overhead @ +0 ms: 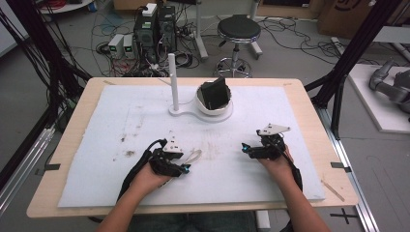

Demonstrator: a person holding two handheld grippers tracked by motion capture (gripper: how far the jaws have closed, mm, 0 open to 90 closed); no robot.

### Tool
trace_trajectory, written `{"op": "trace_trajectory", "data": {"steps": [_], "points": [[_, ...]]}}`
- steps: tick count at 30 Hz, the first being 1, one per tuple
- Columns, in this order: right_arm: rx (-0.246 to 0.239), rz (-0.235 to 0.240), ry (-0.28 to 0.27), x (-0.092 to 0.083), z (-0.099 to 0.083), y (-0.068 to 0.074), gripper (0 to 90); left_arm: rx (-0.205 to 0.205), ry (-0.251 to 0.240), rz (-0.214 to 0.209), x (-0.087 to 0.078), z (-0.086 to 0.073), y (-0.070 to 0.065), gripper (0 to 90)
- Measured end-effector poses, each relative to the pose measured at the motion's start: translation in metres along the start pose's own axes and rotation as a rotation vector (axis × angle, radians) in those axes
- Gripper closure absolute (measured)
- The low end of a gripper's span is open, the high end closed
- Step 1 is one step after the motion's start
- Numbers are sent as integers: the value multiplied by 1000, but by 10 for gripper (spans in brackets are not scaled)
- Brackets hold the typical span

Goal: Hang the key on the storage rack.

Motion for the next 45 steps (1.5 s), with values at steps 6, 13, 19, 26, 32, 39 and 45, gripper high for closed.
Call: {"op": "trace_trajectory", "data": {"steps": [6,13,19,26,32,39,45], "points": [[-4,2,4,1,0,0,183,19,8,9,-1,-1,-2,598],[-4,-1,8,2,-1,0,183,80,14,2,-2,-1,-11,790],[-10,-1,9,2,-1,1,183,98,17,4,-2,-1,-12,813],[-3,1,11,2,-1,1,183,50,-38,0,-10,5,-6,813],[-7,4,15,3,-1,2,183,18,-139,24,-35,15,7,814],[-8,0,14,2,-1,1,183,-25,-278,48,-68,31,18,814],[-2,0,13,3,1,2,183,-64,-385,104,-98,50,34,813]]}}
Point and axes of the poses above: each handheld gripper's, and its own axes: x roughly forward along the jaws, z roughly out of its top, y roughly to its left, the point moved 9 cm from there along x, roughly forward along the jaws, and after that the axes turned 5 degrees about y, right-handed, at the moved point
